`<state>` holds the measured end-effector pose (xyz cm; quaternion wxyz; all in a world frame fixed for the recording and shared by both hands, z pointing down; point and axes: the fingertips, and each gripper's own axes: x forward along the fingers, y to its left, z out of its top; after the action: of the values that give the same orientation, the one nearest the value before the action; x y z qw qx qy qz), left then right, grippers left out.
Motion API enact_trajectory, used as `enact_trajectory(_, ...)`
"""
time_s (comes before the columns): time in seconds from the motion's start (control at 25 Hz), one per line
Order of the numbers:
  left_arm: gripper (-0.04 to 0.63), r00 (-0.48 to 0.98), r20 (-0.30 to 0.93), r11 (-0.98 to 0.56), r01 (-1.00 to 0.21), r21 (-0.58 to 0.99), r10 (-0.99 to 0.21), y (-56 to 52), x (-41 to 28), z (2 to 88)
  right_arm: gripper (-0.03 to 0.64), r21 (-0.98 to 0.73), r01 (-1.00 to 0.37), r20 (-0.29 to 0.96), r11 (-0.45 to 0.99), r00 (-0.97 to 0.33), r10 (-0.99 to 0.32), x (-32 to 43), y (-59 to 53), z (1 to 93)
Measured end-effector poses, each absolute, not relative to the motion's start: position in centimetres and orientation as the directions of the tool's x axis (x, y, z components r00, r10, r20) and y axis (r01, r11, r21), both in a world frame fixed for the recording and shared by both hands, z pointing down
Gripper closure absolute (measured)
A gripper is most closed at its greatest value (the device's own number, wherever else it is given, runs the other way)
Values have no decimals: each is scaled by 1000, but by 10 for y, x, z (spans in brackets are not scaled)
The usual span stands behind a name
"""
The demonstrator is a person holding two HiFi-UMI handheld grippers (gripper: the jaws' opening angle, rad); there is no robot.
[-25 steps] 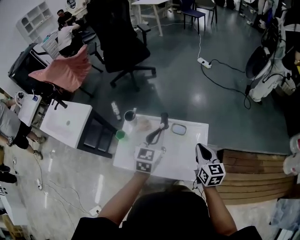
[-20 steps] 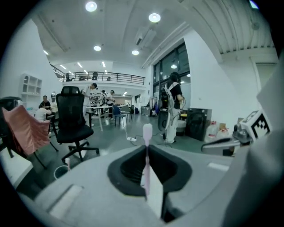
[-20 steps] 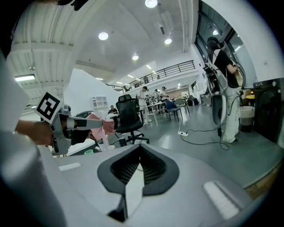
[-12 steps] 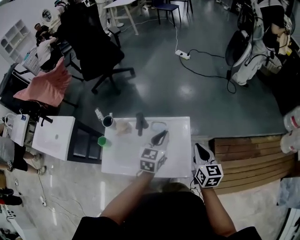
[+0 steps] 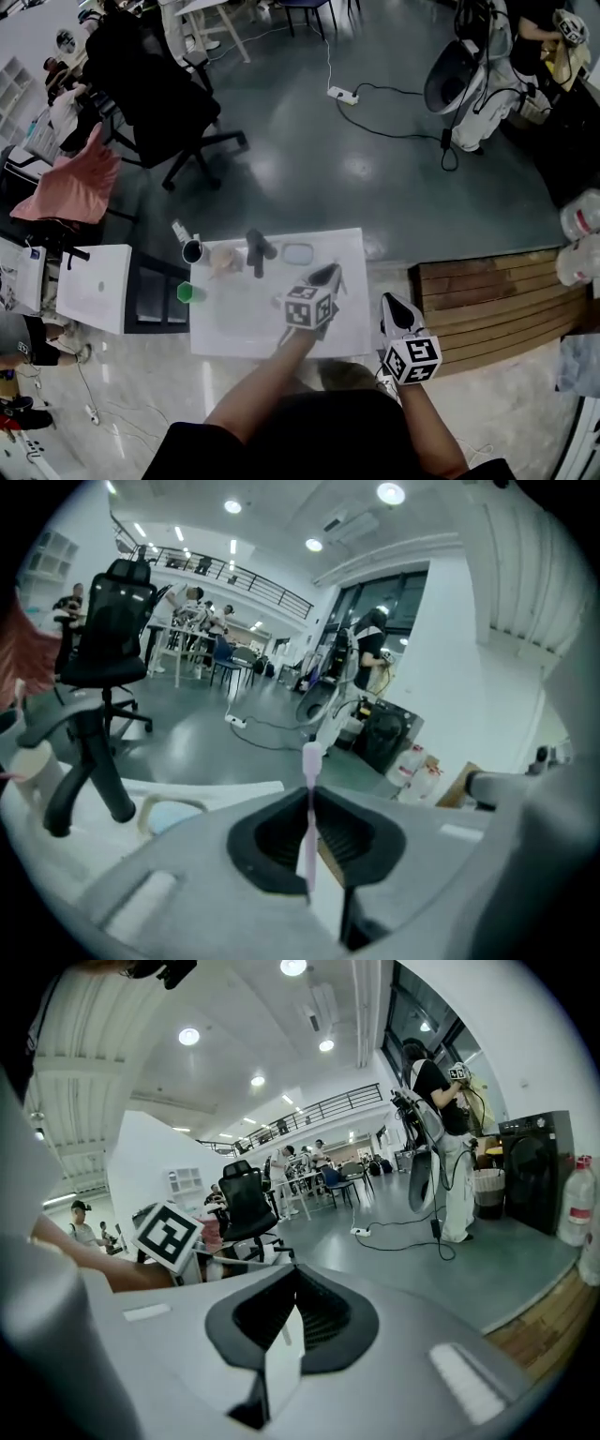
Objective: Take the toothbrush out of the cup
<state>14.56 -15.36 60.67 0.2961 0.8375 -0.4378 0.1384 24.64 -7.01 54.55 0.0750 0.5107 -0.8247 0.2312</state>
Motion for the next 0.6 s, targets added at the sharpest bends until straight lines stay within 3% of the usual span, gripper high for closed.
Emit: enact_trajectory(0.6, 571, 537, 635, -425, -839, 339, -555, -211, 171, 702, 614, -276, -893, 407, 355, -443, -799, 288, -84, 573)
